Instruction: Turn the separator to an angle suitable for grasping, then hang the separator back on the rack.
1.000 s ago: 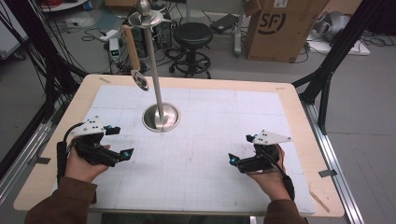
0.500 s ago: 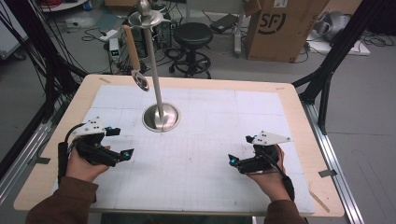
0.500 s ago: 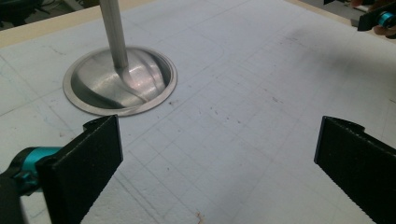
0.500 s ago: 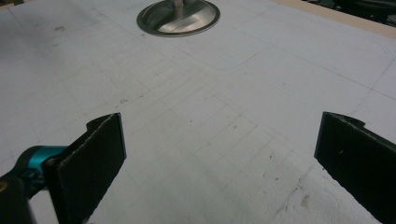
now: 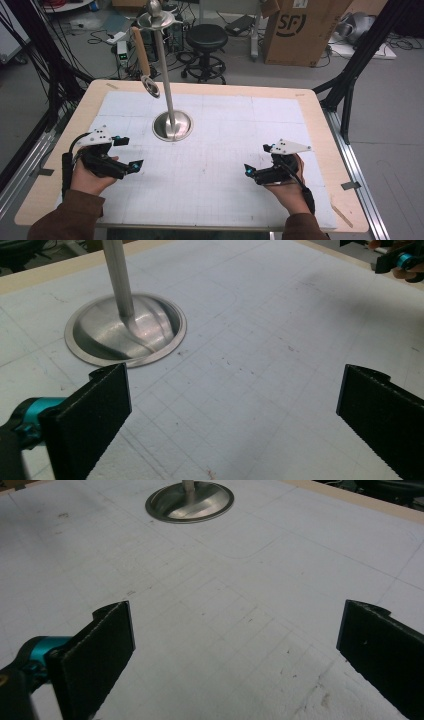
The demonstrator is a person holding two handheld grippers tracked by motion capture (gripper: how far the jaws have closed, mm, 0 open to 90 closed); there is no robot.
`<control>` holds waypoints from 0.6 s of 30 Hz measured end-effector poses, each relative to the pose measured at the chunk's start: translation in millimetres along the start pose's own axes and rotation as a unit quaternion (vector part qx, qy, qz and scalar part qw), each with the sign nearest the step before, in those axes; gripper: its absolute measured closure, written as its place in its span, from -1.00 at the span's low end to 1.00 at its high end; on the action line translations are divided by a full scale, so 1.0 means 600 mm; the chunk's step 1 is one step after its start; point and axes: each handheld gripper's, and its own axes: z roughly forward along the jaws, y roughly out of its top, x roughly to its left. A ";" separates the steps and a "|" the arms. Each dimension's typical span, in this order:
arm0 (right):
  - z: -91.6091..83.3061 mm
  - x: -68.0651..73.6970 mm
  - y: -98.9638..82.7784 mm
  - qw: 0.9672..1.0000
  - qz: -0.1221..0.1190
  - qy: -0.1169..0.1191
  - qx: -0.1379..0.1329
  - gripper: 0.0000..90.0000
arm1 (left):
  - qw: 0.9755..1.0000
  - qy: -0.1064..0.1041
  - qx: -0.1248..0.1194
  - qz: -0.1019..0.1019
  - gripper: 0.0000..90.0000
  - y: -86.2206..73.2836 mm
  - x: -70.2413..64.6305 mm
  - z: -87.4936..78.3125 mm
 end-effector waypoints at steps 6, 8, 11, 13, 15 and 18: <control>0.001 -0.001 0.001 1.000 0.000 -0.003 0.001 -0.98 | 1.000 -0.002 -0.002 0.003 -0.96 0.000 -0.001 -0.001; 0.001 0.001 0.003 1.000 -0.003 -0.003 0.001 -0.98 | 1.000 -0.004 -0.003 0.001 -0.96 0.000 0.000 -0.001; -0.001 0.001 0.003 1.000 0.000 -0.003 0.000 -0.98 | 1.000 -0.005 -0.004 0.000 -0.96 0.001 0.002 0.003; -0.003 -0.001 0.000 1.000 0.001 -0.003 0.000 -0.98 | 1.000 -0.004 -0.003 0.000 -0.96 0.002 0.002 0.006; -0.004 -0.003 -0.002 1.000 0.002 -0.005 -0.001 -0.98 | 1.000 -0.004 -0.002 0.001 -0.96 0.002 0.001 0.008; -0.006 -0.004 -0.002 1.000 0.003 -0.006 -0.003 -0.98 | 1.000 -0.004 0.000 0.001 -0.96 0.001 0.000 0.010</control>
